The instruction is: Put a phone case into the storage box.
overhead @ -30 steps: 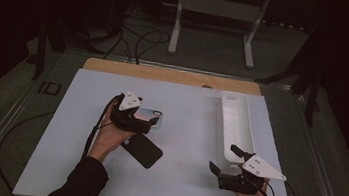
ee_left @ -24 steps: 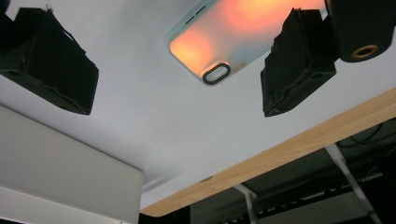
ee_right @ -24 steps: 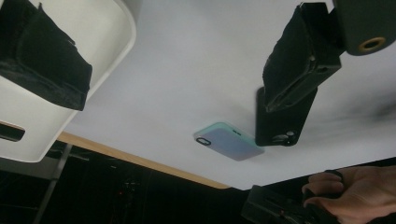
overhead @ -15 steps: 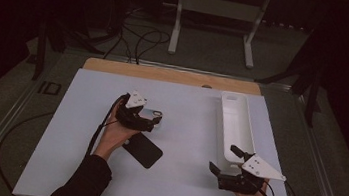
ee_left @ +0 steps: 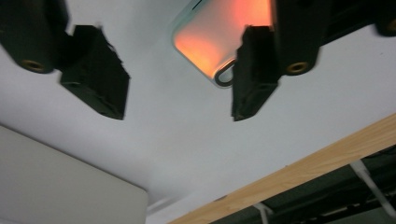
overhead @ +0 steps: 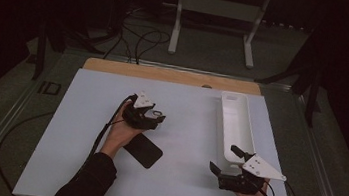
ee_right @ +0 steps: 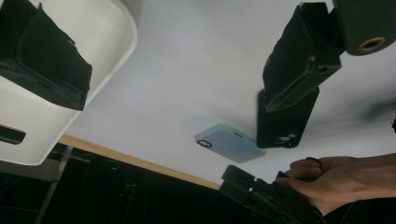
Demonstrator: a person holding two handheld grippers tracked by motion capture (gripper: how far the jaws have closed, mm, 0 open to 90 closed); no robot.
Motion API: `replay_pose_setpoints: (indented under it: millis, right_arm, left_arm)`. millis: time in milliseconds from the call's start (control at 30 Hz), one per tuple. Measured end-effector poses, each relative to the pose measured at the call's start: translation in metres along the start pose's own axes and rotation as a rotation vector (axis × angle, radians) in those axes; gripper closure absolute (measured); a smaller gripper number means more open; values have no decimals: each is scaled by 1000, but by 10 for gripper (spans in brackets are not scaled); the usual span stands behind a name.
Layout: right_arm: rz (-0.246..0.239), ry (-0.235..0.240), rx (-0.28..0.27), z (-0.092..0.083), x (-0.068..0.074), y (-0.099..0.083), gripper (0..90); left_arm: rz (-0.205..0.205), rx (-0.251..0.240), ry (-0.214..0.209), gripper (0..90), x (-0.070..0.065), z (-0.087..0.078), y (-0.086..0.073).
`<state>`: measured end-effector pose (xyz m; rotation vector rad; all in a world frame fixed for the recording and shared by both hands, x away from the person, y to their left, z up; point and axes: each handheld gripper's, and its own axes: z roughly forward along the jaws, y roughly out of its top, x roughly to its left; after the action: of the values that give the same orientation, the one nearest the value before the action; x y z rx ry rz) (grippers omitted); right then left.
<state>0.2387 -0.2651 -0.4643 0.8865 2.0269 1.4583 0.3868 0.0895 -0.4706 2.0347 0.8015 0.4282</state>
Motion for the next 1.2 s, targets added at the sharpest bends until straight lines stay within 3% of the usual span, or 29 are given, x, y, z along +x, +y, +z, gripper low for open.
replay_pose_setpoints:
  millis: [67, 100, 433, 867, 1200]
  right_arm:
    - [2, 2, -1, 0, 0, 0, 81]
    - [-3, -1, 3, 0, 0, 0, 81]
    - [-2, 0, 4, 0, 0, -1, 81]
    - [1, -3, 2, -1, -1, -1, 81]
    - [3, -5, 2, -2, -2, -2, 81]
  left_arm:
    - [11, 11, -5, 426, 0, 2, 1]
    - [11, 17, -12, 508, 0, 4, 1]
    - [24, 76, -58, 892, 0, 19, -2]
    - [43, 177, -97, 897, -8, 40, -12]
    - [53, 253, -99, 898, -8, 51, -20]
